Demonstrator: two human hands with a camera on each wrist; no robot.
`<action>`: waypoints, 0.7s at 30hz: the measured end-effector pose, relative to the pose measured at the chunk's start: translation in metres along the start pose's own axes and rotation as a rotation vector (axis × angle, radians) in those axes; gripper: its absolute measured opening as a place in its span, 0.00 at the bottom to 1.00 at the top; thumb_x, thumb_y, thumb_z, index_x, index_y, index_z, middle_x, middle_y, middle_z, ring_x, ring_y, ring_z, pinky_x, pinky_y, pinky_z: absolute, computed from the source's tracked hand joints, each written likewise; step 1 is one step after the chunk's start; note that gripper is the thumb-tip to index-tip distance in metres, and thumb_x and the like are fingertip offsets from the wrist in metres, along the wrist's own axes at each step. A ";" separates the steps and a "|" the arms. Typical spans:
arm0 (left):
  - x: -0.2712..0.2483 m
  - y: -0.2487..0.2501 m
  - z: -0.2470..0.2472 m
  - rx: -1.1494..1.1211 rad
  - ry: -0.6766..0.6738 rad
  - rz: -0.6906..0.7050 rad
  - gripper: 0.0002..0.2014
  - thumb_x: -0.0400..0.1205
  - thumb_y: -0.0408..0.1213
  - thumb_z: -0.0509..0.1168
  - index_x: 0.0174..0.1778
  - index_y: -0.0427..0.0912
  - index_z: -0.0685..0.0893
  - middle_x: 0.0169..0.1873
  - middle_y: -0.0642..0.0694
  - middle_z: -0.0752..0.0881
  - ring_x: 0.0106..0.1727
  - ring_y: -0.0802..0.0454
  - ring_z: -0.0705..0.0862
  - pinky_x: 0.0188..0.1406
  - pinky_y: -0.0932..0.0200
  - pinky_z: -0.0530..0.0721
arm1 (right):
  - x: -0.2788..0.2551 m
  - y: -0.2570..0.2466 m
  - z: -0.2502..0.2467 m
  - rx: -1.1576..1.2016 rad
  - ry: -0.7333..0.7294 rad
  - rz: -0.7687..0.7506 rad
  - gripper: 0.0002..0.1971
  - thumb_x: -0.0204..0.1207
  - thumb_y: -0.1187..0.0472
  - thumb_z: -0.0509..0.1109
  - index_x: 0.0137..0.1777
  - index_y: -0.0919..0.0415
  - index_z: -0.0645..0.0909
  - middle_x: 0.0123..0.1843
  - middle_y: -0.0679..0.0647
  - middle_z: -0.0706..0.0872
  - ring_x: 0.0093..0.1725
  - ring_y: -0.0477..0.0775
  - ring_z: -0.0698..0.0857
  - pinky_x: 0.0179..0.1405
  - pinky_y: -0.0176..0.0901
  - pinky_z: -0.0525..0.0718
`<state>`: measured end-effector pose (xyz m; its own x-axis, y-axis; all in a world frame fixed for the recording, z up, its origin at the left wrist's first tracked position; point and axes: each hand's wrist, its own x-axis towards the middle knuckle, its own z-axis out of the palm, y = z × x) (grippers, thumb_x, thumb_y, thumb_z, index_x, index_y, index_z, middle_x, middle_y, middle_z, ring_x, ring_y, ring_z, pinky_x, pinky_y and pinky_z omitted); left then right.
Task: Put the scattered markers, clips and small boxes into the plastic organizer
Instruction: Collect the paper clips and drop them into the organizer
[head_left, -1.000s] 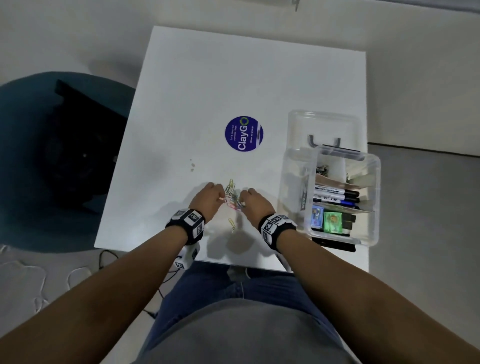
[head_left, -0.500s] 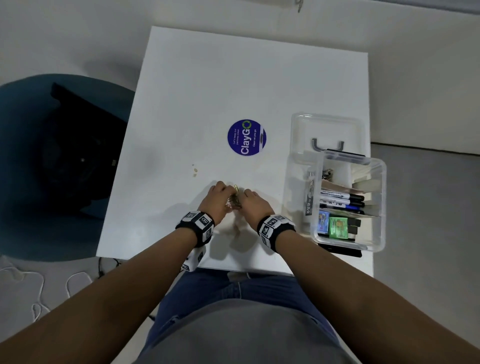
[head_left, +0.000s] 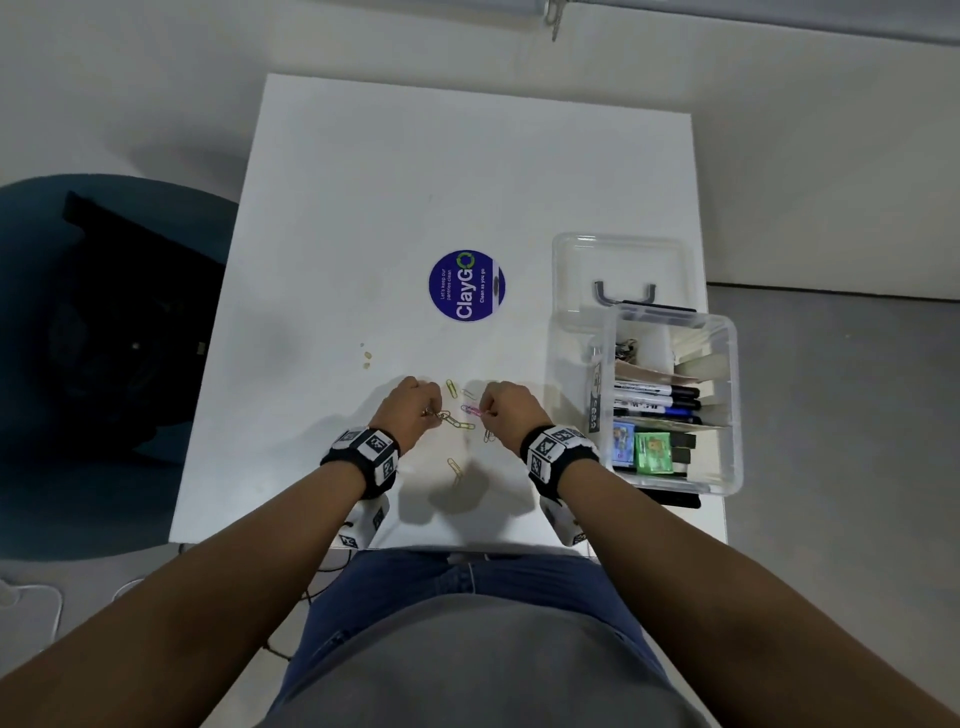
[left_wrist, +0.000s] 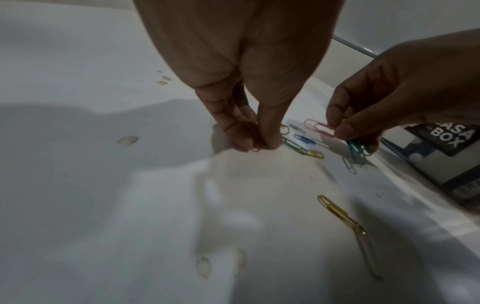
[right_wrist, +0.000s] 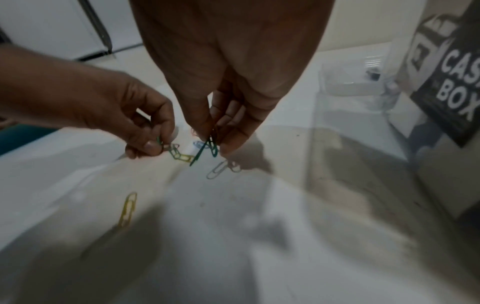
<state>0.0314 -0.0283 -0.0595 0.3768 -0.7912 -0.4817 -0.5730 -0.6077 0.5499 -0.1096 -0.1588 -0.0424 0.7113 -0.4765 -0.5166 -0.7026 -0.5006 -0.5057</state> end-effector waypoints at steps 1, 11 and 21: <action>0.000 0.000 -0.002 -0.017 -0.007 0.003 0.07 0.75 0.30 0.72 0.44 0.43 0.82 0.42 0.48 0.75 0.43 0.49 0.76 0.45 0.59 0.73 | -0.001 -0.001 -0.003 0.036 0.021 0.005 0.05 0.75 0.66 0.68 0.49 0.63 0.83 0.51 0.61 0.87 0.51 0.62 0.84 0.47 0.46 0.80; -0.012 0.035 -0.038 -0.123 0.098 0.068 0.08 0.75 0.31 0.72 0.38 0.49 0.83 0.38 0.44 0.82 0.36 0.56 0.81 0.38 0.71 0.77 | -0.039 0.009 -0.080 0.521 0.345 -0.017 0.04 0.74 0.63 0.74 0.41 0.57 0.82 0.35 0.51 0.86 0.33 0.47 0.84 0.32 0.29 0.81; 0.002 0.215 -0.049 -0.424 0.103 0.335 0.04 0.77 0.33 0.73 0.41 0.43 0.84 0.37 0.47 0.86 0.36 0.55 0.85 0.40 0.62 0.86 | -0.095 0.096 -0.173 0.588 0.756 0.085 0.05 0.76 0.59 0.74 0.47 0.60 0.84 0.40 0.50 0.88 0.39 0.46 0.86 0.42 0.38 0.87</action>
<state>-0.0554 -0.1644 0.0912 0.3059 -0.9358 -0.1754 -0.3388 -0.2792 0.8985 -0.2414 -0.2862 0.0780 0.3368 -0.9373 -0.0893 -0.5024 -0.0987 -0.8590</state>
